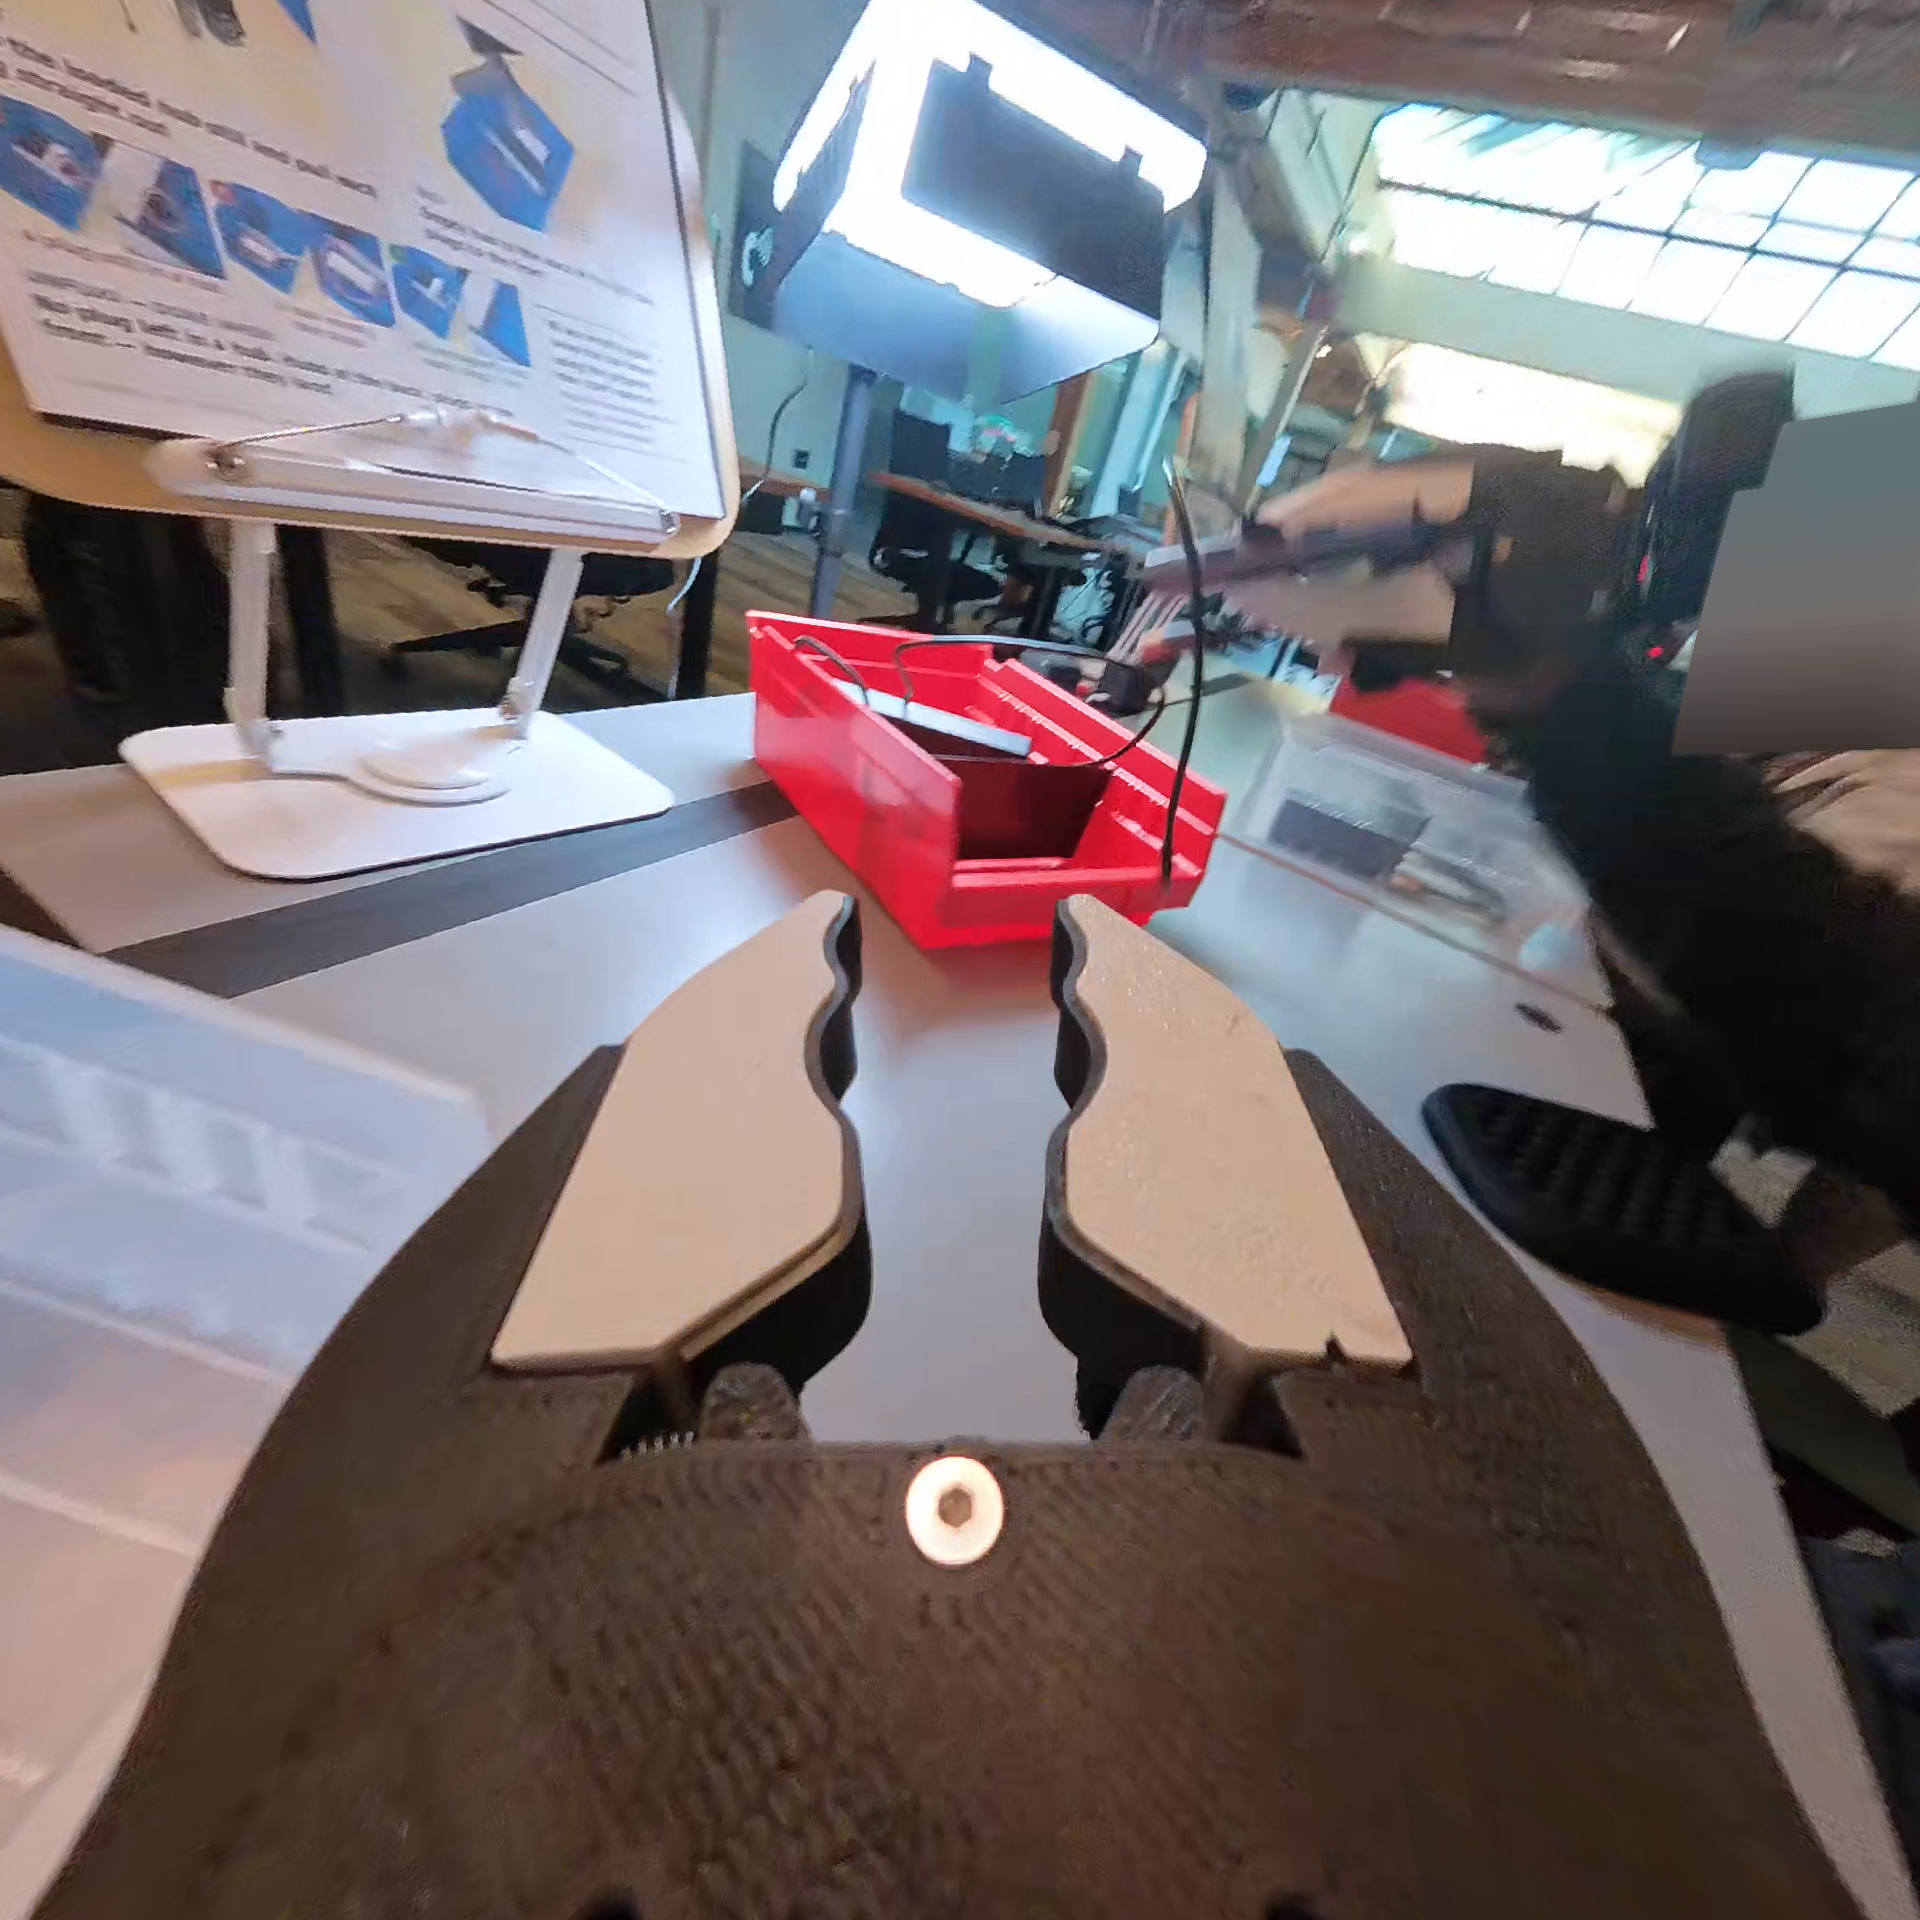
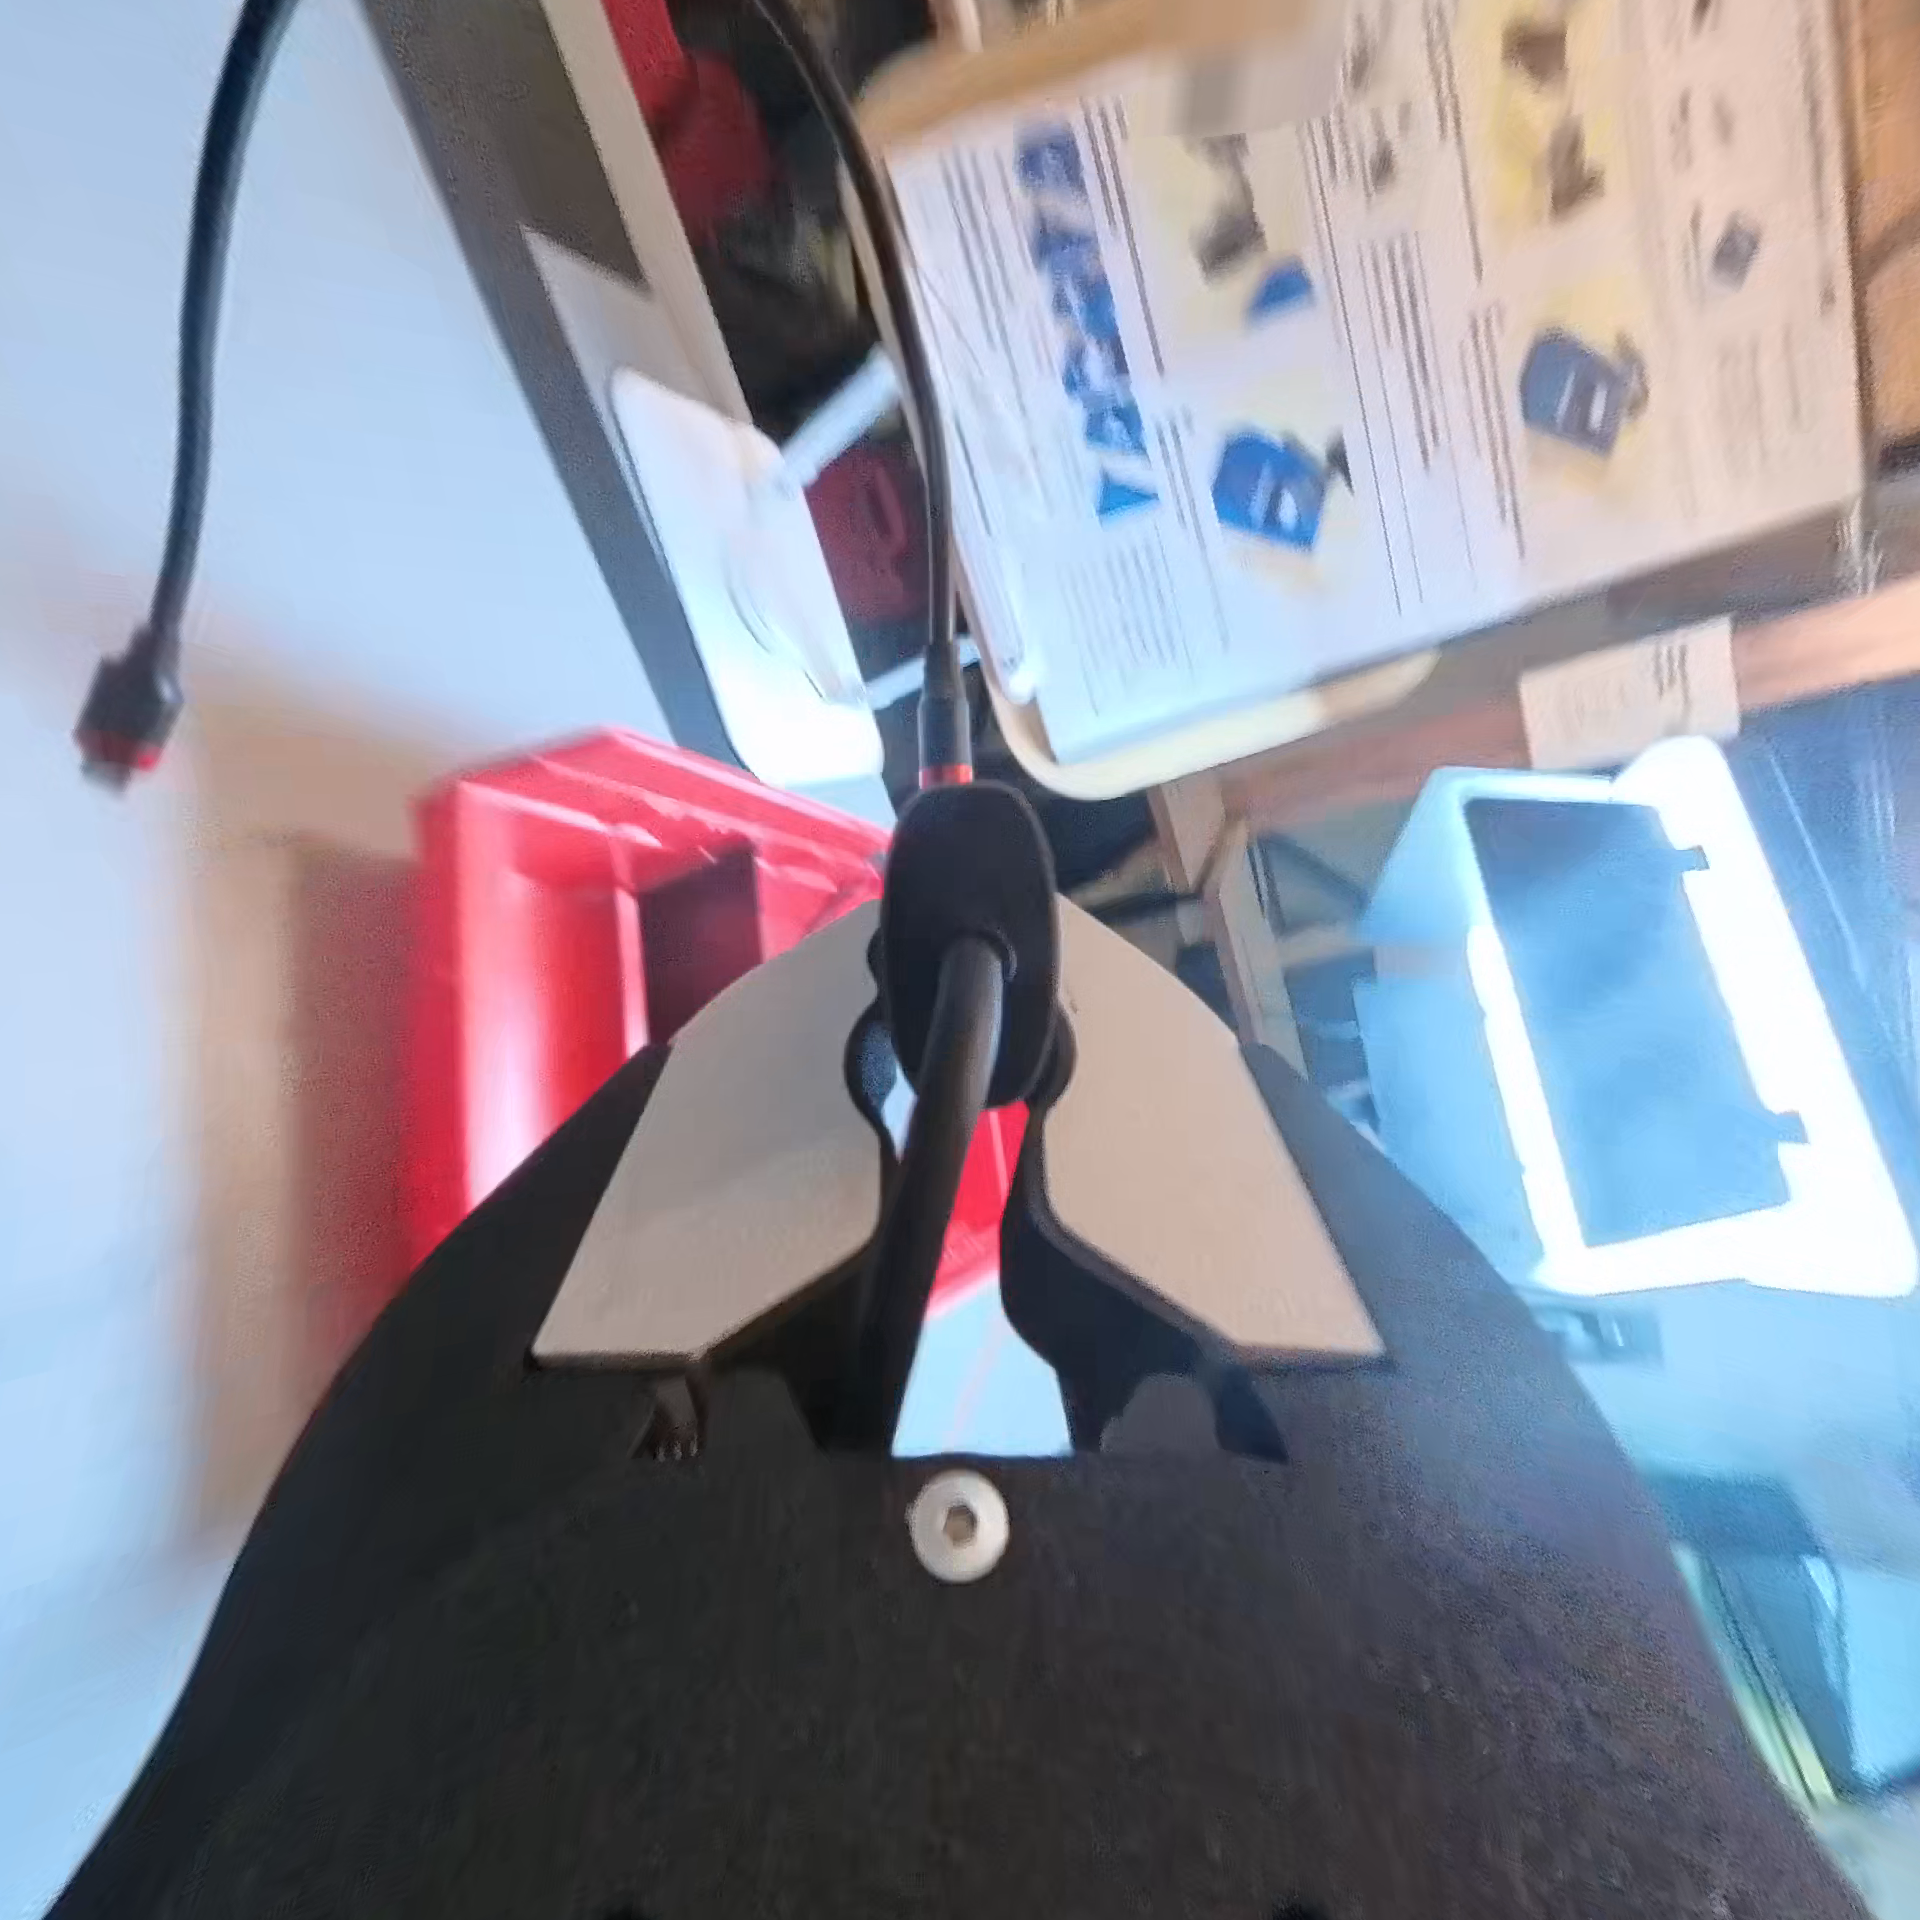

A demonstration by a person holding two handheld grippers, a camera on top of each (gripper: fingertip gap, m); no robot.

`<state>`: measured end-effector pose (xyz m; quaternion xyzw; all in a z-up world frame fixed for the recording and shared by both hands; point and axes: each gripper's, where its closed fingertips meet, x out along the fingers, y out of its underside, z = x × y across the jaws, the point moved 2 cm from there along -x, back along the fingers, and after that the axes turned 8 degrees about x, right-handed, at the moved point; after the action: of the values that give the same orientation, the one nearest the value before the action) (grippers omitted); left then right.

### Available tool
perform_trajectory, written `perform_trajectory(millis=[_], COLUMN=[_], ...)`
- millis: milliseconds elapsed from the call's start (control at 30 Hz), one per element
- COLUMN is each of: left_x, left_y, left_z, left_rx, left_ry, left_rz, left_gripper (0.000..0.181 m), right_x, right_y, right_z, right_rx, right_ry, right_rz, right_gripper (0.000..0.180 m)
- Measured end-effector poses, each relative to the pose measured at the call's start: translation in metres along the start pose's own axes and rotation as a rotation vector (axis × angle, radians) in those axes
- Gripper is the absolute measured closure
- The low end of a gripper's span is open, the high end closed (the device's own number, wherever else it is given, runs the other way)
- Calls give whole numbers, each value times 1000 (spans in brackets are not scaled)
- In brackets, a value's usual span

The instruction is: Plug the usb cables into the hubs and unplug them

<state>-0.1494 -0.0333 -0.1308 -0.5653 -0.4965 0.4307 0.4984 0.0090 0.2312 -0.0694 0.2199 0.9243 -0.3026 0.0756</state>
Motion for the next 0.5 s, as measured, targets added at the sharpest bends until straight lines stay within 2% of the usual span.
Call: perform_trajectory(millis=[133,233,400,500], left_x=[4,10,18,20], left_y=[17,28,52,61], left_z=[1,-5,-5,-3], left_rx=[103,96,129,122], left_ry=[-63,-51,-64,-62], left_rz=[79,102,180,208], left_gripper=[144,143,144,143], right_x=[37,71,131,162], right_y=[51,97,161,177], right_z=[-66,-88,-74,-49], right_rx=[1,-29,-65,84], right_ry=[-17,-38,-98,-206], right_rz=[294,531,797,823], right_gripper=[162,162,162,162])
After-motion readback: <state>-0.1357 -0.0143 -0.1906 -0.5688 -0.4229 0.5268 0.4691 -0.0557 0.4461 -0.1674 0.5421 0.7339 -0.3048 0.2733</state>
